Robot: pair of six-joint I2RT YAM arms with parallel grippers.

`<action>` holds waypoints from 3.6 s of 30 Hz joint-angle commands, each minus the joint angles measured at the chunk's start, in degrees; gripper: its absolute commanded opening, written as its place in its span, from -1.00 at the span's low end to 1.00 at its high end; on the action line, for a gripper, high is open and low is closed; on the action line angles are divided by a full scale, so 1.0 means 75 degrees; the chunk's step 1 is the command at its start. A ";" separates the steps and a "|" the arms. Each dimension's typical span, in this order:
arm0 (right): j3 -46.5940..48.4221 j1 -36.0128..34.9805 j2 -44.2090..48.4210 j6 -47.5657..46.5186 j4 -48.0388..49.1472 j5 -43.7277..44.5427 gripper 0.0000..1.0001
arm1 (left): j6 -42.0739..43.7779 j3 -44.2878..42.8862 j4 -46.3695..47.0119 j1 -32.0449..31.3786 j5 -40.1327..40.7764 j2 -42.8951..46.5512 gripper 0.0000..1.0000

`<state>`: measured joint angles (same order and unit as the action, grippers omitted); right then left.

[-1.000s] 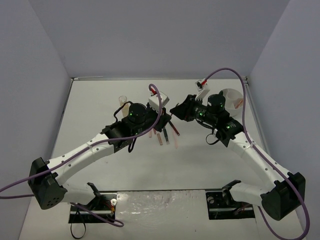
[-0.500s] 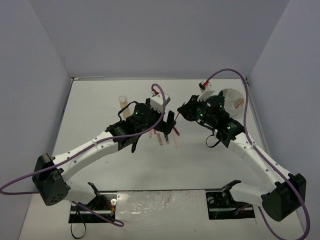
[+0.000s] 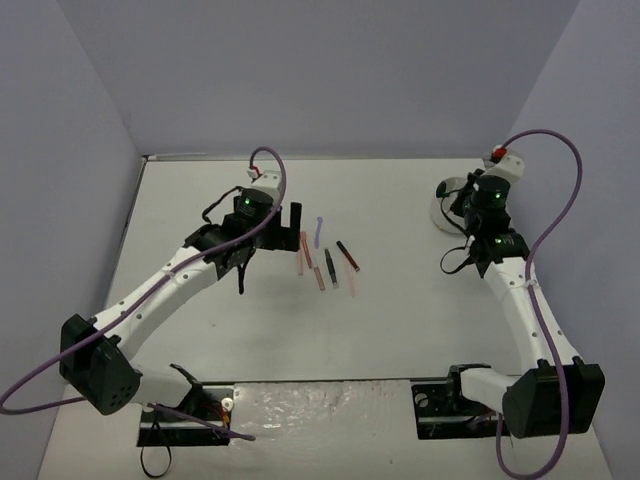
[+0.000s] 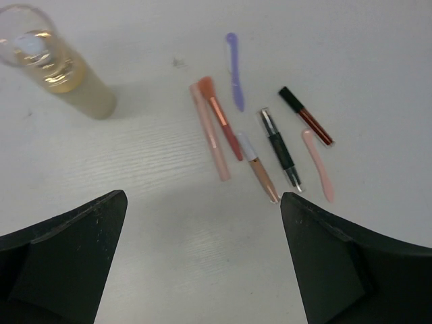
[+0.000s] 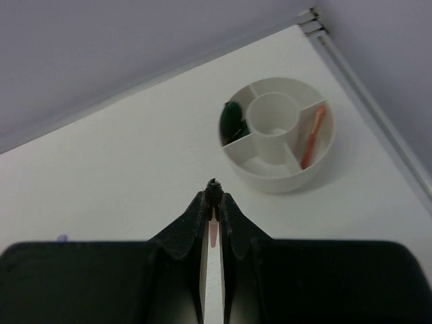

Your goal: Organize the makeup

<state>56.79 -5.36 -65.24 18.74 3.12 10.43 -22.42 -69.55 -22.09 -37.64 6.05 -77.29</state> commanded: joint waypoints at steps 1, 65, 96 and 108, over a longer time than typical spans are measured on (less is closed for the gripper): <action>0.0315 0.1362 -0.0536 -0.0104 0.1143 0.0594 -1.00 | -0.0585 -0.0122 -0.0816 0.0831 -0.0271 0.0872 0.94; 0.0095 0.1334 0.0660 0.0318 0.0396 -0.2823 0.96 | -0.1274 -0.0026 -0.0698 0.1554 -0.0498 0.0632 0.94; -0.1501 -0.0458 0.2206 -0.0014 0.0147 -0.2163 0.98 | -0.3140 -0.3161 -0.0605 0.0015 0.0986 -0.4858 -0.41; -0.1642 -0.0608 0.2300 -0.0120 0.0100 -0.1965 0.99 | -0.3184 -0.3268 -0.0722 0.0014 0.0883 -0.5207 -0.53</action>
<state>44.32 -9.20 -48.86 18.93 0.95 -5.81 -45.25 -90.32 -27.60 -37.17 11.88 -117.75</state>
